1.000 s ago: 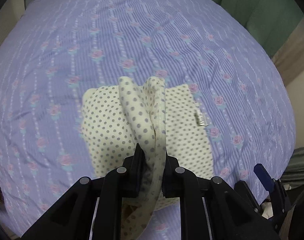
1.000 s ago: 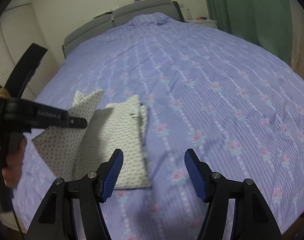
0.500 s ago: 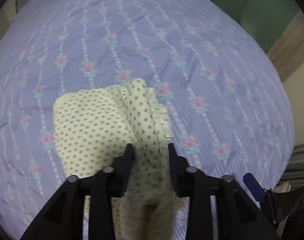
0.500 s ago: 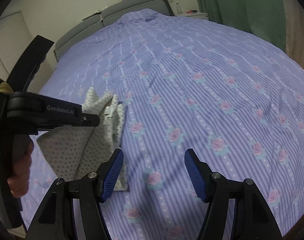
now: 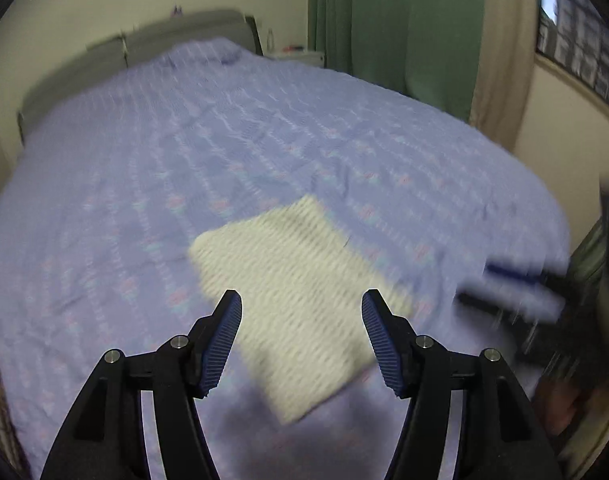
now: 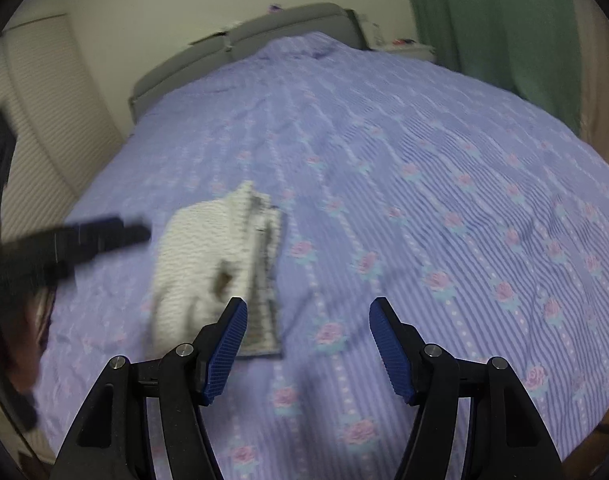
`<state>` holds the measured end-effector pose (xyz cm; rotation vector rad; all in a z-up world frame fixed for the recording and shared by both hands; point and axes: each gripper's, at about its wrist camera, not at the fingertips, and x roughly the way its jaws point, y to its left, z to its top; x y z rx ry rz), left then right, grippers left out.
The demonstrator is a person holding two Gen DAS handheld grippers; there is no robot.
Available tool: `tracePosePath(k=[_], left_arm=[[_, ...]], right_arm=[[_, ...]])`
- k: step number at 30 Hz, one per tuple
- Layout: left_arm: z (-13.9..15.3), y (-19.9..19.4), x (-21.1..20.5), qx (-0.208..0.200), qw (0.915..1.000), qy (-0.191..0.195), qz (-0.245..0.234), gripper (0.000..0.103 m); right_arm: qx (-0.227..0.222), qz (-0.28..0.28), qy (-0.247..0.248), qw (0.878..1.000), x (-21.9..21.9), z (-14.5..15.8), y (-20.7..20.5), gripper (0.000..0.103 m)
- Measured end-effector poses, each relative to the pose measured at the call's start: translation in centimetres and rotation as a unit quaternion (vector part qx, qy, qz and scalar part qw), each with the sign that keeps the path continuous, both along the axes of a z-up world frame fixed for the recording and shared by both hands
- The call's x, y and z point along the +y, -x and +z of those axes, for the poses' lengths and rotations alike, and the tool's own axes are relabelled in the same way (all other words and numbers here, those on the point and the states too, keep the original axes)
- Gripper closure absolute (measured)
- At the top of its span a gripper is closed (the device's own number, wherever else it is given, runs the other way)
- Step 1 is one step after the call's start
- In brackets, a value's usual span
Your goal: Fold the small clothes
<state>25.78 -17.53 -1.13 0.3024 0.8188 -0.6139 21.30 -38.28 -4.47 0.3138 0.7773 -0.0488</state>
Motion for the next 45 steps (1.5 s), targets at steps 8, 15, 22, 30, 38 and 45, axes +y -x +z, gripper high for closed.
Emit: tracePosePath(k=[8,15,22,30,38,45], left_arm=[[-7.0,2.7,5.3,0.061,0.9972,0.043,0.005,0.044],[-10.5,1.4,4.8,0.094,0.9952,0.023,0.008,0.062],[-9.0,1.4,5.0,0.075,0.9955,0.050,0.030,0.064],[-9.1,2.0,6.8,0.082,0.9900,0.066,0.094,0.064],[-9.6,2.8,5.9,0.077,0.9925,0.038,0.087,0.064],[-9.8,2.6,6.0,0.091,0.9901,0.049,0.095,0.064]], right_arm=[[-0.015,0.043,0.008,0.999,3.3,0.8,-1.2,0.039],[0.007,0.043,0.007,0.999,4.6,-0.1,-3.8,0.045],[0.030,0.045,-0.002,0.999,5.3,-1.3,-5.5,0.053],[0.037,0.048,-0.042,0.997,5.1,-2.1,-6.5,0.067],[0.013,0.052,-0.007,0.999,5.7,-0.8,-5.5,0.070],[0.045,0.069,-0.014,0.997,5.9,-2.5,-6.3,0.092]])
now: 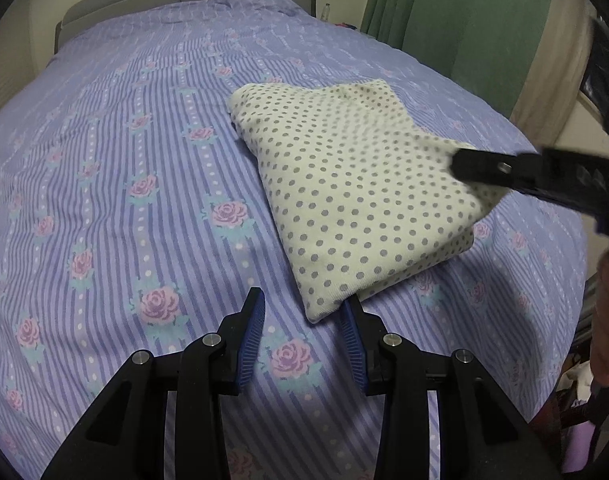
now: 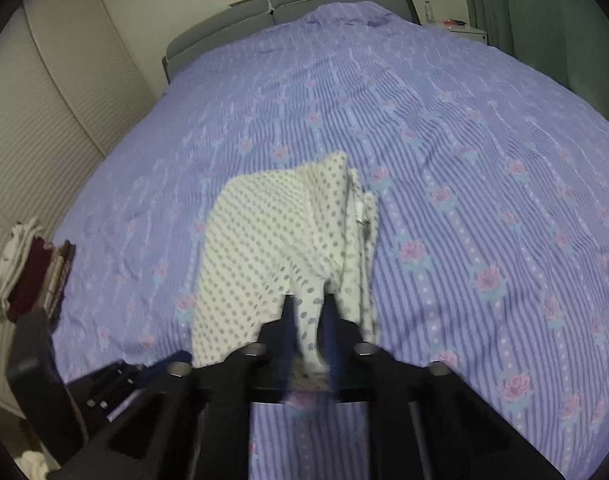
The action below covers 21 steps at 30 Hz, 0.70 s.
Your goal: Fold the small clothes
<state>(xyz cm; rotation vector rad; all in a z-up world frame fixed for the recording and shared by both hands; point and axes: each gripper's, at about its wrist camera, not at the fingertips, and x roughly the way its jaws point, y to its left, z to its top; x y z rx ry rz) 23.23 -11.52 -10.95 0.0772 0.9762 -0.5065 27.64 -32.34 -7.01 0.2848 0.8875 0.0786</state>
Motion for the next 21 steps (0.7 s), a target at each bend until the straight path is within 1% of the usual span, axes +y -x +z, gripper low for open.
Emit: tracePosePath(k=[1,3,5,6,8,10,12,14,16,17,18,19,20,21], left_arm=[[-0.1,0.0,0.0,0.002,1.0000,0.001,0.000,0.064],[-0.4,-0.2,0.0,0.002,1.0000,-0.001,-0.001,0.064],[-0.7,-0.3,-0.2,0.003,1.0000,-0.005,0.000,0.064],[-0.7,-0.1,-0.2,0.002,1.0000,-0.006,0.001,0.064],[-0.9,-0.2,-0.4,0.000,0.9999,-0.013,0.000,0.064],[-0.9,-0.1,-0.5,-0.003,0.9998,-0.018,-0.004,0.064],[-1.0,-0.1,-0.5,-0.004,0.9998,-0.019,-0.005,0.064],[-1.0,0.0,-0.6,-0.004,0.9997,-0.025,-0.007,0.064],[-0.3,0.5,-0.6,0.001,0.9994,-0.032,-0.015,0.063],[0.3,0.9,-0.4,0.005,0.9995,-0.025,-0.021,0.062],[1.2,1.6,-0.1,0.006,0.9995,-0.006,-0.030,0.061],[1.9,2.0,0.1,0.001,0.9993,0.006,-0.036,0.056],[2.9,2.3,0.3,-0.015,0.9990,0.015,-0.040,0.051],[3.5,2.3,0.3,-0.029,0.9987,0.015,-0.040,0.050]], right_arm=[[-0.010,0.002,0.003,1.000,0.1,0.2,0.7,0.094],[-0.018,0.001,0.018,1.000,0.1,0.4,1.9,0.094],[-0.009,0.004,0.039,0.999,0.1,-0.5,2.3,0.094],[-0.002,0.002,0.040,0.999,-0.1,-1.0,2.1,0.094],[0.019,-0.005,0.022,1.000,-0.9,-2.6,1.3,0.094],[0.038,-0.014,0.028,0.999,-1.3,-3.5,0.9,0.093],[0.048,-0.015,0.034,0.998,-1.5,-3.8,1.2,0.089],[0.041,-0.022,0.029,0.999,-1.9,-3.2,2.1,0.070],[0.022,-0.039,0.029,0.999,-2.5,-2.1,3.5,0.061],[0.014,-0.045,0.032,0.998,-2.7,-1.5,4.0,0.061],[0.004,-0.048,0.035,0.998,-2.9,-0.8,4.3,0.061],[-0.007,-0.046,0.038,0.998,-3.1,-0.1,4.4,0.061],[-0.016,-0.046,0.041,0.998,-3.3,0.6,4.2,0.061],[-0.025,-0.042,0.041,0.998,-3.4,1.2,3.9,0.061]])
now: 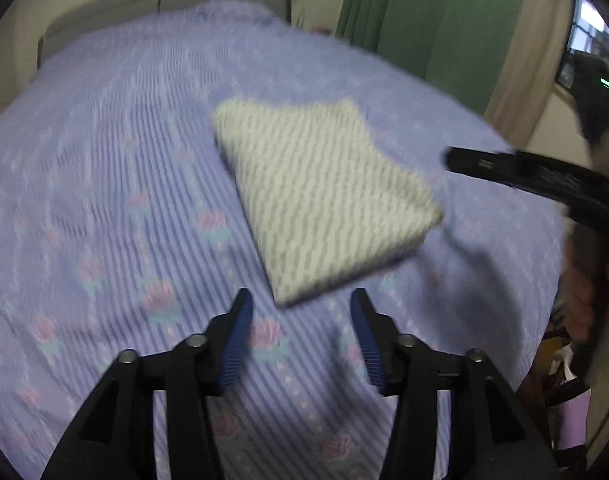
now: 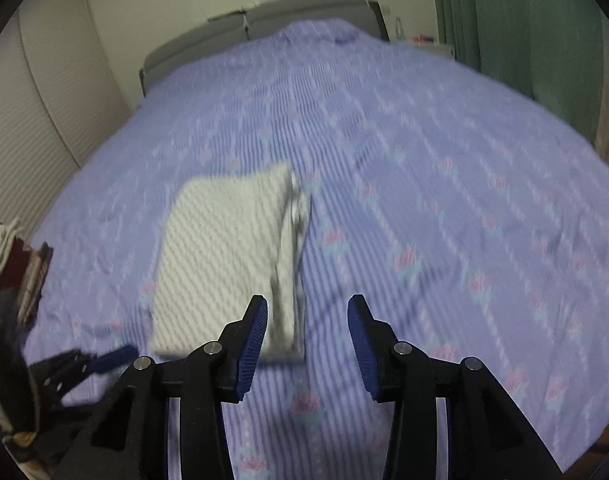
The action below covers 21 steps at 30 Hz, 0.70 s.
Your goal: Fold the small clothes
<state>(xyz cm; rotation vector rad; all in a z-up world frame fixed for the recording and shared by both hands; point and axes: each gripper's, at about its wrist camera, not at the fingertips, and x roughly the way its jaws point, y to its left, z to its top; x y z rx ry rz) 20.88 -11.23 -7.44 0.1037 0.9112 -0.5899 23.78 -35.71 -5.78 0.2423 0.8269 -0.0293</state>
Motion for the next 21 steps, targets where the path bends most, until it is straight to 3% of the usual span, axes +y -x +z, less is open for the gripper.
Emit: tracePosePath(k=[5,9,11,16,17,21], left_arm=[[0.4,-2.5,-0.6,-0.009,0.9997,0.021,0.005,0.052],[-1.3,-3.7,-2.1,0.011,0.9997,0.017,-0.017,0.054],[-1.9,-3.4,-2.7,0.012,0.9997,0.006,-0.020,0.054],[-2.9,-3.0,-2.9,0.014,0.9995,-0.007,-0.028,0.054],[-3.0,-3.0,-3.1,0.013,0.9994,-0.011,-0.030,0.054],[-3.6,-2.8,-3.5,0.011,0.9991,-0.020,-0.035,0.054]], right_arm=[[-0.015,0.039,-0.006,0.999,0.1,1.3,-5.9,0.061],[0.025,0.056,-0.017,0.998,0.2,-0.4,-11.1,0.063],[0.039,0.055,-0.026,0.997,0.0,-1.2,-12.8,0.069],[0.054,0.075,-0.047,0.995,0.0,-2.3,-14.3,0.079],[0.055,0.076,-0.044,0.995,0.1,-2.5,-14.4,0.090],[0.028,0.072,-0.009,0.997,0.6,-1.1,-13.7,0.095]])
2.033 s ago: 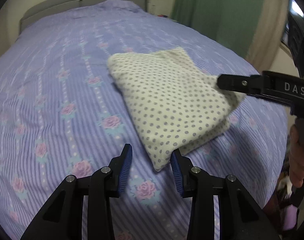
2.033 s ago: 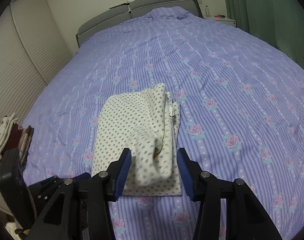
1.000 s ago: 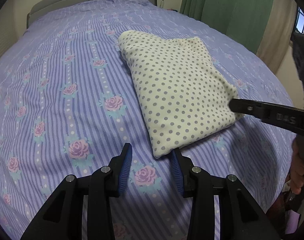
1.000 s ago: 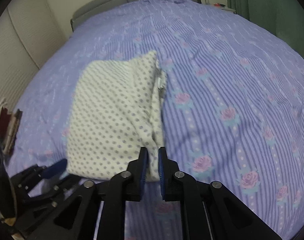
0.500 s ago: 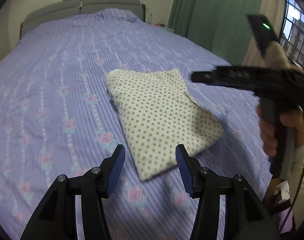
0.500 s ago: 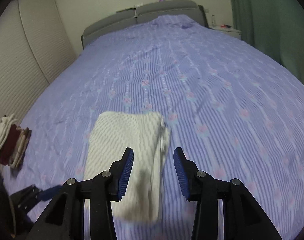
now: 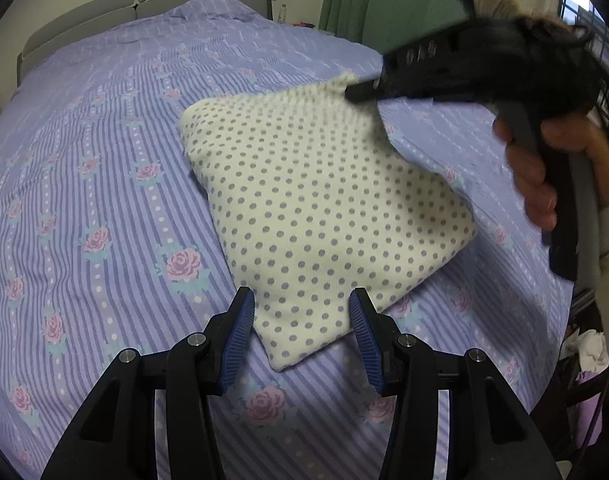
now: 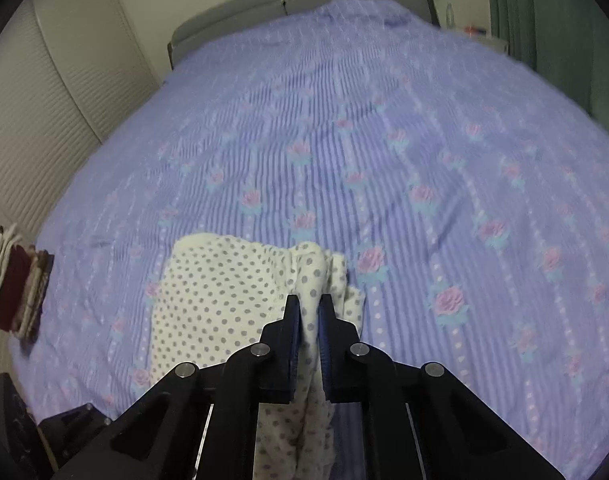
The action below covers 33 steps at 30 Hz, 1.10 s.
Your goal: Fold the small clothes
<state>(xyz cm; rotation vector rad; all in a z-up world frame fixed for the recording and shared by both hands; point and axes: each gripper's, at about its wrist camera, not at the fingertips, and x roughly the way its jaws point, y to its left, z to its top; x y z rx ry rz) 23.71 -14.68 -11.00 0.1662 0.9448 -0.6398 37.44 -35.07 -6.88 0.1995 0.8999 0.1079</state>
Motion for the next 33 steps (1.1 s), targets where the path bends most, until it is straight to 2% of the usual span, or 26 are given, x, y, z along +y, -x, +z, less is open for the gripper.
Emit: tracePosePath(k=[3,6,9,10,12,13,14,16,21,24,26,30,33], left_arm=[[-0.5,0.1,0.0,0.006,1.0000,-0.003,0.002,0.054],[-0.7,0.5,0.1,0.007,0.9999,-0.007,0.003,0.054],[-0.9,0.8,-0.3,0.004,0.9999,-0.012,0.002,0.054],[-0.9,0.9,-0.3,0.003,0.9999,-0.013,0.003,0.054],[-1.0,1.1,-0.4,0.006,0.9999,-0.006,0.008,0.054],[-1.1,0.9,-0.6,0.007,0.9999,-0.005,0.010,0.054],[-1.1,1.0,-0.7,0.007,0.9999,-0.004,0.011,0.054],[-1.1,1.2,-0.9,0.005,0.9999,-0.007,0.012,0.054],[0.0,1.3,-0.8,0.000,0.9998,0.011,0.014,0.054],[0.7,1.0,-0.8,-0.004,0.9998,0.015,0.011,0.053],[0.5,0.8,-1.1,-0.005,0.9999,0.007,0.006,0.053],[0.2,1.0,-1.4,-0.017,0.9998,-0.007,-0.004,0.053],[0.2,1.0,-1.3,-0.016,0.9998,-0.006,-0.005,0.053]], right_arm=[[-0.023,-0.008,0.035,0.999,0.2,1.2,0.0,0.096],[-0.004,-0.026,0.062,0.998,-0.2,0.5,-1.0,0.097],[-0.010,-0.041,0.096,0.995,-0.9,0.6,-1.0,0.098],[-0.010,-0.039,0.086,0.995,-1.4,0.7,-0.9,0.098],[-0.018,-0.035,0.033,0.999,-2.3,1.4,-0.6,0.097],[-0.025,-0.034,0.008,0.999,-2.7,1.8,-0.2,0.091],[-0.026,-0.035,-0.006,0.999,-3.0,2.0,0.0,0.076],[-0.028,-0.037,-0.031,0.998,-3.2,1.8,0.3,0.065],[0.009,-0.022,-0.029,0.999,-2.1,-0.7,-0.2,0.065],[0.013,-0.013,-0.033,0.999,-1.2,-1.5,-0.6,0.066],[0.005,-0.017,-0.016,1.000,-0.8,-1.5,-0.5,0.086],[0.000,0.008,0.019,1.000,0.5,-1.0,-0.9,0.088],[0.009,-0.002,-0.009,1.000,-0.2,-1.2,-1.2,0.086]])
